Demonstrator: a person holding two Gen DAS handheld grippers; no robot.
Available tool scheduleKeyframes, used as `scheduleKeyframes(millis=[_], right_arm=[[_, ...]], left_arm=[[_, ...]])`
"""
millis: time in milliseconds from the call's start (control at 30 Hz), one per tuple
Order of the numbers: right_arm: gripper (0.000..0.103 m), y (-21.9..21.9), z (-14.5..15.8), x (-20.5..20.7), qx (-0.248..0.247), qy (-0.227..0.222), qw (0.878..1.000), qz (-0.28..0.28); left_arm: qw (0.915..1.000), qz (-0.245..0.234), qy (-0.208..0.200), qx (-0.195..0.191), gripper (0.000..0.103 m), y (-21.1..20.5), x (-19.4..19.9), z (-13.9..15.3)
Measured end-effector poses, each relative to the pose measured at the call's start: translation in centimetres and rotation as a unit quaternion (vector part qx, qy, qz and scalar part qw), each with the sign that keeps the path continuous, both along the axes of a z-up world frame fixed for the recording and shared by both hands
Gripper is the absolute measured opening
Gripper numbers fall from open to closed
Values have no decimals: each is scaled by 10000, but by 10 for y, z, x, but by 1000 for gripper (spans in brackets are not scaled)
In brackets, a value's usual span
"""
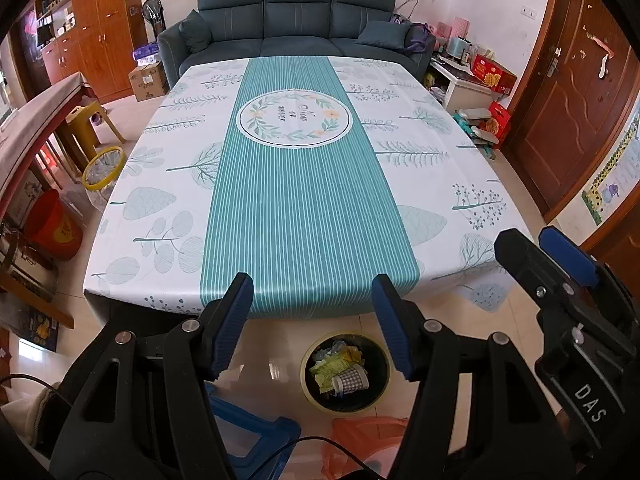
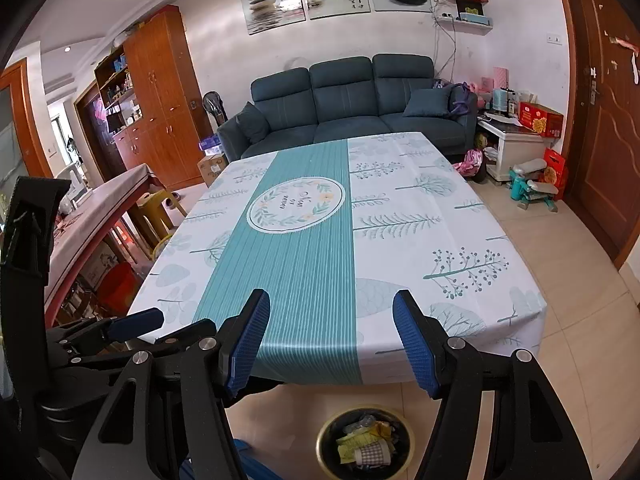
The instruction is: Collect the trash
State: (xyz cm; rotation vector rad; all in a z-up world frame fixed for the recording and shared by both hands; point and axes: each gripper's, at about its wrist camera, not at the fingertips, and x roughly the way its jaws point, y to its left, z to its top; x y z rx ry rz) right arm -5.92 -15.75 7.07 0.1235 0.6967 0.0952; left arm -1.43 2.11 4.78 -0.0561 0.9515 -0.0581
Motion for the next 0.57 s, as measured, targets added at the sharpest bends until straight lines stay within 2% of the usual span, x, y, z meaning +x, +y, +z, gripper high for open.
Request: scheduleKeyframes(millis=[567], right_arm=[[65, -1, -1, 0, -17, 27, 10000, 1]], left_arm=[[9999, -19, 123, 37, 59, 0, 1, -5]])
